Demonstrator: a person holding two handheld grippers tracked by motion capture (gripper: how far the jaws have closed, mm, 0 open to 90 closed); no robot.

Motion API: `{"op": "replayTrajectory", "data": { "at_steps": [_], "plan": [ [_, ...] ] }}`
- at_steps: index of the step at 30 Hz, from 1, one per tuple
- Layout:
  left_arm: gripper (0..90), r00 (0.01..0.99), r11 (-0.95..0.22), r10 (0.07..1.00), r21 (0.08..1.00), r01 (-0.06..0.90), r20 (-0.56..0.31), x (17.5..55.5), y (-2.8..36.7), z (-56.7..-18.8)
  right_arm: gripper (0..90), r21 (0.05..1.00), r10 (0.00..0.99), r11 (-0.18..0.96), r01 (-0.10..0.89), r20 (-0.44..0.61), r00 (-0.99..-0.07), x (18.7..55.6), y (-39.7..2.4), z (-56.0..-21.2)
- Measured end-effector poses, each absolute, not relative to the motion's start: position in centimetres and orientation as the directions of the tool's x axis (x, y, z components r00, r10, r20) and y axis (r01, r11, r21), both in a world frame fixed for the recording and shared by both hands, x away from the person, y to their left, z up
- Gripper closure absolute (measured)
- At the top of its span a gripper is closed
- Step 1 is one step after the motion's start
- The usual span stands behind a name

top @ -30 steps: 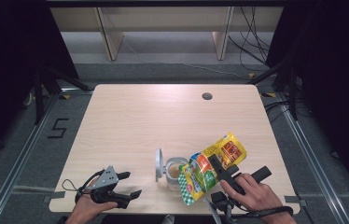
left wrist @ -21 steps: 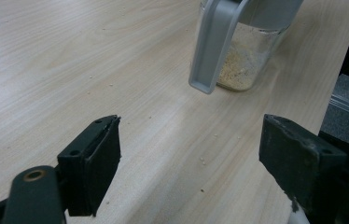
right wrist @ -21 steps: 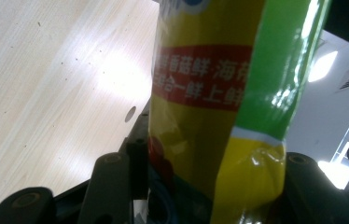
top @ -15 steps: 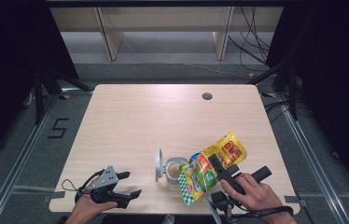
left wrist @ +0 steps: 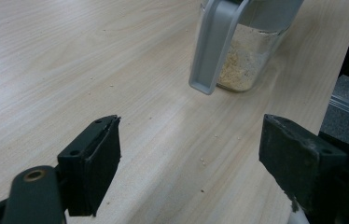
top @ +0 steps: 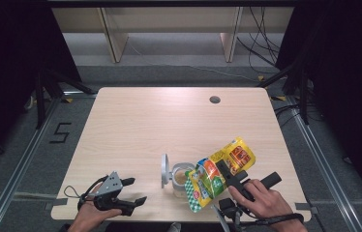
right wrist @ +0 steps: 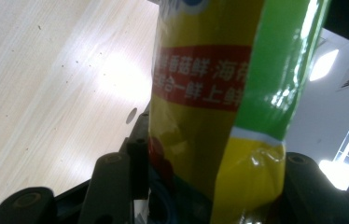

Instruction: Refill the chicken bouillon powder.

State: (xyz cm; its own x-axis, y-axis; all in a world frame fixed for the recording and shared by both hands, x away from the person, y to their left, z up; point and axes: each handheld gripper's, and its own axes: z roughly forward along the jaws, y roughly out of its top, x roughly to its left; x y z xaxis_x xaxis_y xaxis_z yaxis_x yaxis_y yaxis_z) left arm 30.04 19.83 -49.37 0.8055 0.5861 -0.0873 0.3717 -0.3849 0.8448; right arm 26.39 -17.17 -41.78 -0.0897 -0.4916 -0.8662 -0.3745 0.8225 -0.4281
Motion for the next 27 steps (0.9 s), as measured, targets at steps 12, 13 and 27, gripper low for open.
{"op": "replayTrajectory", "data": {
  "at_steps": [12, 13, 27],
  "plan": [
    [20.2, 0.802, -0.385, 0.592, 0.845, 0.371, -0.083, 29.99, 19.82, -49.34, 56.6, -0.449, -0.509, 0.815, -0.366, -0.857, -0.081, 26.39, -17.21, -41.52],
    [20.2, 0.804, -0.378, 0.588, 0.849, 0.369, -0.088, 30.01, 19.79, -49.40, 56.6, -0.451, -0.510, 0.814, -0.366, -0.856, -0.080, 26.38, -17.20, -41.51],
    [20.2, 0.804, -0.383, 0.588, 0.846, 0.372, -0.088, 30.05, 19.82, -49.38, 56.6, -0.439, -0.501, 0.818, -0.372, -0.862, -0.085, 26.44, -17.22, -41.69]
  ]
}}
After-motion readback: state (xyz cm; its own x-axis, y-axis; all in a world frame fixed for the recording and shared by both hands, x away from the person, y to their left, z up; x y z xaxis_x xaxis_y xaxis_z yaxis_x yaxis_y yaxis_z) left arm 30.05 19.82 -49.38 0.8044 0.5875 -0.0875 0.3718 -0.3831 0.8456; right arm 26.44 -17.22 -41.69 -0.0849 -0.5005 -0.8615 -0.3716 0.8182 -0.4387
